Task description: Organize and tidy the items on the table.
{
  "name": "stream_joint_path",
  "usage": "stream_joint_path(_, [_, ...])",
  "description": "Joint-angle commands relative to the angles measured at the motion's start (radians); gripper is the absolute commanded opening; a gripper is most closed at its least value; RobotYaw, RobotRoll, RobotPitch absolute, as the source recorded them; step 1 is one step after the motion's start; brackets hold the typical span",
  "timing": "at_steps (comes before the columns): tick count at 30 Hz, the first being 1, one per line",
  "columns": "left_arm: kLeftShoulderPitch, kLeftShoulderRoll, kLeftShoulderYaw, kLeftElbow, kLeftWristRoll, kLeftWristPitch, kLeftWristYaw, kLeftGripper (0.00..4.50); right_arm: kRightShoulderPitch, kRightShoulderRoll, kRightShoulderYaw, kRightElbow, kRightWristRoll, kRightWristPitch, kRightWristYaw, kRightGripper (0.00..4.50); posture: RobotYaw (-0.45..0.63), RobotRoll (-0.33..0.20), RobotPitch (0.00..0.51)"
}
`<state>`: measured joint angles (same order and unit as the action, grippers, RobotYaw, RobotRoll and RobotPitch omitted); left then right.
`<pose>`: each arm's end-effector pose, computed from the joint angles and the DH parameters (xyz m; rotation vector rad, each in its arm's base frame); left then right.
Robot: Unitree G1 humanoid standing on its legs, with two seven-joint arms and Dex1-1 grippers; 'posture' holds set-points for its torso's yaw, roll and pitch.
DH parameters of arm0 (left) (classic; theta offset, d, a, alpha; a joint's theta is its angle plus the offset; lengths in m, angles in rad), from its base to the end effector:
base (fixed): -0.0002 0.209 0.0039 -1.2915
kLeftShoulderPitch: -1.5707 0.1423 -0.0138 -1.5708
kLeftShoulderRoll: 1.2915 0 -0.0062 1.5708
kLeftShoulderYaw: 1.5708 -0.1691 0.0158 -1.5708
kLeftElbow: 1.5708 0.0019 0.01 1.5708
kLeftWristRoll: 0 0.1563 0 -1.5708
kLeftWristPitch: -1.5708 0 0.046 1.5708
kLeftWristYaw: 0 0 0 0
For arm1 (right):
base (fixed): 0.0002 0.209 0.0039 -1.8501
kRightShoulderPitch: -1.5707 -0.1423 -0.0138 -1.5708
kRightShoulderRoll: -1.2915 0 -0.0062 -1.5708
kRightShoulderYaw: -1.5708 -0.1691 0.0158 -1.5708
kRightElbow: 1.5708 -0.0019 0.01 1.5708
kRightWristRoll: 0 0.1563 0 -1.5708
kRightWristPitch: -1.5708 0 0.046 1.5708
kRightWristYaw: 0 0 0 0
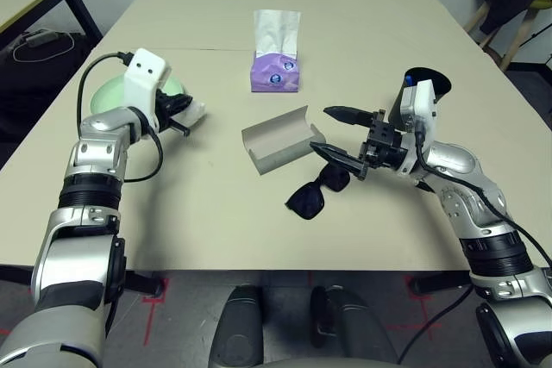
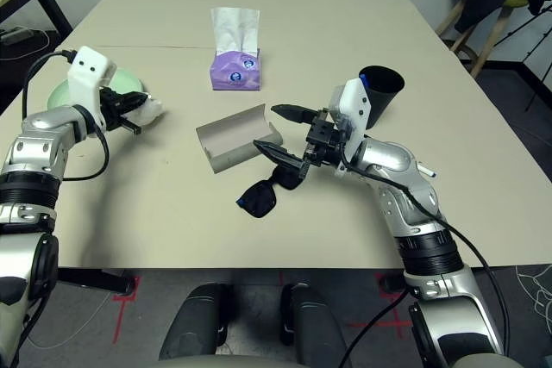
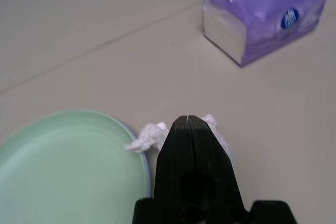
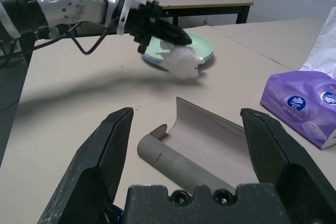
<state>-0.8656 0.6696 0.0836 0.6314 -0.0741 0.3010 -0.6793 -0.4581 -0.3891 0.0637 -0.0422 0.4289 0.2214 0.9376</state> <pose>0.3297 0.2847 0.2246 0.3649 0.1201 -0.3310 0.2842 -0.1676 0.1763 -0.1085 -0.2177 1.1429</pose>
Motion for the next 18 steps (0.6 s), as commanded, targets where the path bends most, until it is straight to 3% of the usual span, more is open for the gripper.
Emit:
stream_joint_path(1, [-0.09,0.029,0.023,0.078,0.016,-0.026,0.05,0.04,-0.01,0.005,-0.003,-0.006,0.008,0.001,0.003,4.5,0.16,0.0,0.099])
stream_joint_path(7, [-0.253,0.076,0.001,0.377,0.113,-0.19,0.23,0.04,-0.011,0.011,-0.001,0.0,0.004,-0.005,0.009,4.5,0.15,0.0,0.096])
stream_joint_path(12, [-0.299,0.084,-0.012,0.528,0.159,-0.241,0.323,0.04,-0.003,0.009,-0.006,-0.004,0.003,-0.01,0.006,4.5,0.13,0.0,0.095])
stream_joint_path(18, [-0.275,0.058,-0.002,0.554,0.138,-0.28,0.251,2.18,0.004,0.001,-0.014,-0.013,0.004,-0.011,0.0,4.5,0.13,0.0,0.095])
